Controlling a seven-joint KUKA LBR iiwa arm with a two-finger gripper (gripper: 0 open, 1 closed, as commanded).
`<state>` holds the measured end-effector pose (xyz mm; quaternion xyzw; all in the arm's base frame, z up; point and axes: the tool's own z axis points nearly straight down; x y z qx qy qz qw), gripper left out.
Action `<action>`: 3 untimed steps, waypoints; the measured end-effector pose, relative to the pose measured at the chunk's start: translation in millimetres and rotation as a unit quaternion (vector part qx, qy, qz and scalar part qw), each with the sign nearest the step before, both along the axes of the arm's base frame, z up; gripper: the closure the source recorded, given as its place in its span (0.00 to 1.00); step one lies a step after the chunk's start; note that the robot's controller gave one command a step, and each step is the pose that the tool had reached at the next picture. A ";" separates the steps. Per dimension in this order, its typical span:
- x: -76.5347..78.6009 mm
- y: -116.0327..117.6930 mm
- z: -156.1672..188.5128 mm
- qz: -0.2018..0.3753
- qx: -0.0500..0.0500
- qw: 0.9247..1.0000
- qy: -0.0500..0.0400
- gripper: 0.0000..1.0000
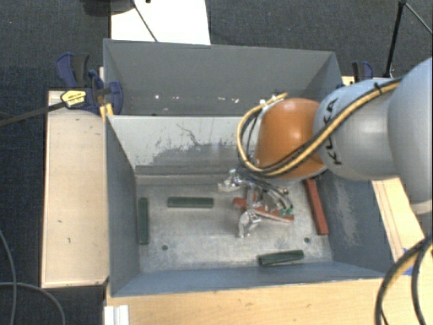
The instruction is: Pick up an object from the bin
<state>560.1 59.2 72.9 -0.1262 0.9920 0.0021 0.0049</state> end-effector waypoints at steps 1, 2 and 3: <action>6.5 44.6 -0.2 -0.111 -0.002 0.994 0.001 0.00; 14.5 74.1 1.7 -0.066 0.000 0.998 -0.002 1.00; 14.5 74.1 1.8 -0.066 0.000 0.998 -0.002 1.00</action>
Offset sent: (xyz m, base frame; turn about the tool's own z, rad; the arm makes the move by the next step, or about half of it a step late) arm 0.0105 0.0737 -0.0029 0.1297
